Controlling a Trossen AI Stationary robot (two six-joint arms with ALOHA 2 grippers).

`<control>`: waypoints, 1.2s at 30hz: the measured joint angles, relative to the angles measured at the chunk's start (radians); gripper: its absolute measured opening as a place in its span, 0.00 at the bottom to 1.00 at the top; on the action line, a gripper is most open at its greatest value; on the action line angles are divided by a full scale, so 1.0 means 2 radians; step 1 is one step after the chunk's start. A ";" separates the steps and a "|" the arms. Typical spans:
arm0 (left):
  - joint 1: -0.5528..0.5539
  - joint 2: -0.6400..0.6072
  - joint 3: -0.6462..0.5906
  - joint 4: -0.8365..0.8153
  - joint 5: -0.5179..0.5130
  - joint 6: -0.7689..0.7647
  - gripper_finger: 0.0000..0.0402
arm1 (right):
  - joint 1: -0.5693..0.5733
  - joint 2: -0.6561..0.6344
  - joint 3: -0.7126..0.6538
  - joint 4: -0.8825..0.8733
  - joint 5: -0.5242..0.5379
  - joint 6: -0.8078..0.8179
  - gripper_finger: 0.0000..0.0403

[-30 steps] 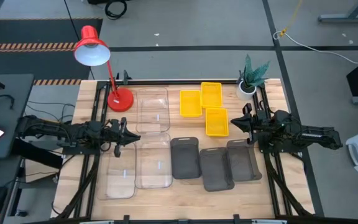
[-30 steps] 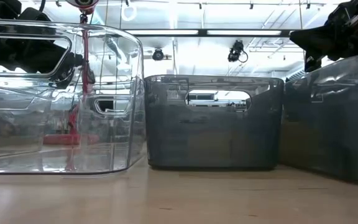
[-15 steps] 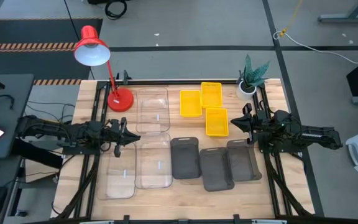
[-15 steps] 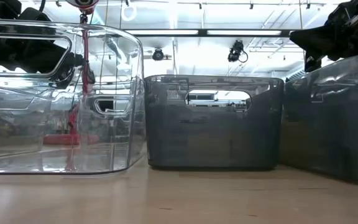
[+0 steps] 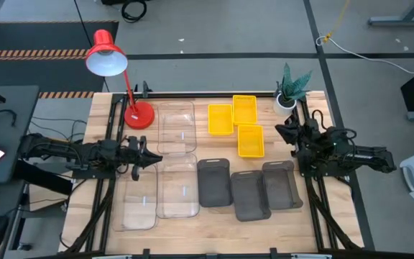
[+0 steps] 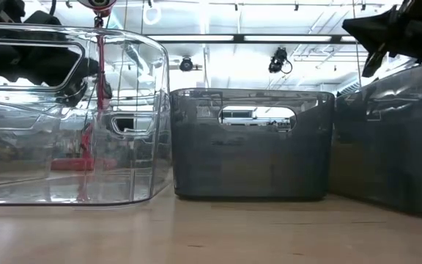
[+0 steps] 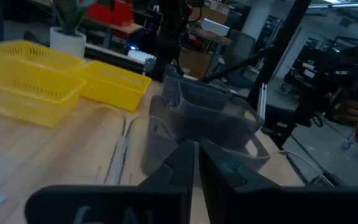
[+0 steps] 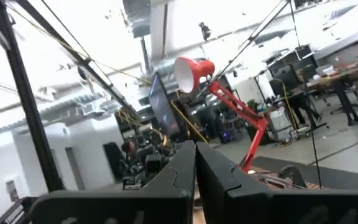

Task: Stack baskets by color
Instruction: Stack the bottom yellow bin on the right yellow bin

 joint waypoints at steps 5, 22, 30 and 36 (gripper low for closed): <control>0.000 0.000 0.000 0.001 -0.018 0.003 0.09 | 0.000 0.000 0.000 -0.007 -0.012 -0.006 0.05; 0.000 0.000 0.000 0.004 -0.019 0.000 0.09 | 0.000 0.102 0.016 -0.079 -0.049 -0.003 0.02; 0.000 0.000 0.000 0.004 -0.019 0.000 0.08 | 0.003 0.193 0.070 -0.113 -0.029 -0.013 0.03; 0.000 0.000 0.000 0.004 -0.019 0.000 0.08 | 0.003 0.268 0.113 -0.173 0.002 -0.017 0.03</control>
